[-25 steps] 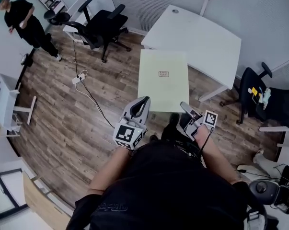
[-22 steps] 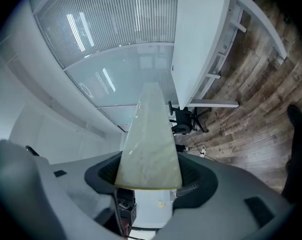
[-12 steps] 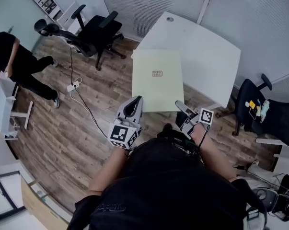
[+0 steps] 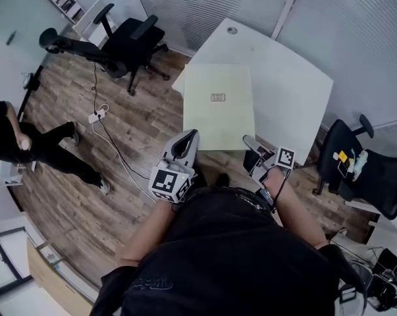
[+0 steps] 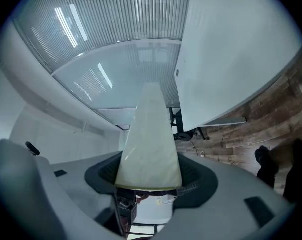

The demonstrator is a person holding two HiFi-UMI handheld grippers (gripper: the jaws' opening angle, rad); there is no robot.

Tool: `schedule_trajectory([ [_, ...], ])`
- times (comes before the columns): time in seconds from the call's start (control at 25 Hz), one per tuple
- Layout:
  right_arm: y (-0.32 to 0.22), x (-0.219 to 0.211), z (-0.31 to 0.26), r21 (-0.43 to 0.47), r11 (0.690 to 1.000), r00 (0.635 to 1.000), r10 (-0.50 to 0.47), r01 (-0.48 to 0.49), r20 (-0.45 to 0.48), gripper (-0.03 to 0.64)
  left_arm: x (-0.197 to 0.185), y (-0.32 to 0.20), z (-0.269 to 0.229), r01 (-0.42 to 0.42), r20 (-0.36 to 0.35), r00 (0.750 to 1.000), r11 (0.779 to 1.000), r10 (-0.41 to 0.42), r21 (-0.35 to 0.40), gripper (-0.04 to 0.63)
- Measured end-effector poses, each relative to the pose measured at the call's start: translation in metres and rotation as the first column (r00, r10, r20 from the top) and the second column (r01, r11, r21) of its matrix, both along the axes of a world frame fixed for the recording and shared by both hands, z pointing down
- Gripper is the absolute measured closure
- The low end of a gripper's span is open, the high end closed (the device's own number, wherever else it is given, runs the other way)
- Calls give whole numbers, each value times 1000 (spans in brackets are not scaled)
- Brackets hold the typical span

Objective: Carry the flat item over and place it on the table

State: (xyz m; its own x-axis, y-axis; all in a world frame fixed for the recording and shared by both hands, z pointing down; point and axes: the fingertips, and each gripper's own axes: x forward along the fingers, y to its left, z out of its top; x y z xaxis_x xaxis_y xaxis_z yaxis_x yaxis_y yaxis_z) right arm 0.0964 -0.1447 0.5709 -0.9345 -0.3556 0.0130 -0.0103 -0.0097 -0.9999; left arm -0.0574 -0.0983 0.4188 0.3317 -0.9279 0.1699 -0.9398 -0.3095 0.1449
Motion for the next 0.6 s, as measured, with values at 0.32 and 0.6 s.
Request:
schedule_trajectory([
  [0.32, -18, -12, 5, 0, 1000, 1000, 25, -25, 3, 325, -15, -29, 5, -9, -21, 1000, 1000, 9, 6, 580],
  [0.6, -39, -29, 7, 7, 998, 998, 69, -69, 8, 325, -33, -52, 5, -58, -18, 998, 998, 58, 13, 581],
])
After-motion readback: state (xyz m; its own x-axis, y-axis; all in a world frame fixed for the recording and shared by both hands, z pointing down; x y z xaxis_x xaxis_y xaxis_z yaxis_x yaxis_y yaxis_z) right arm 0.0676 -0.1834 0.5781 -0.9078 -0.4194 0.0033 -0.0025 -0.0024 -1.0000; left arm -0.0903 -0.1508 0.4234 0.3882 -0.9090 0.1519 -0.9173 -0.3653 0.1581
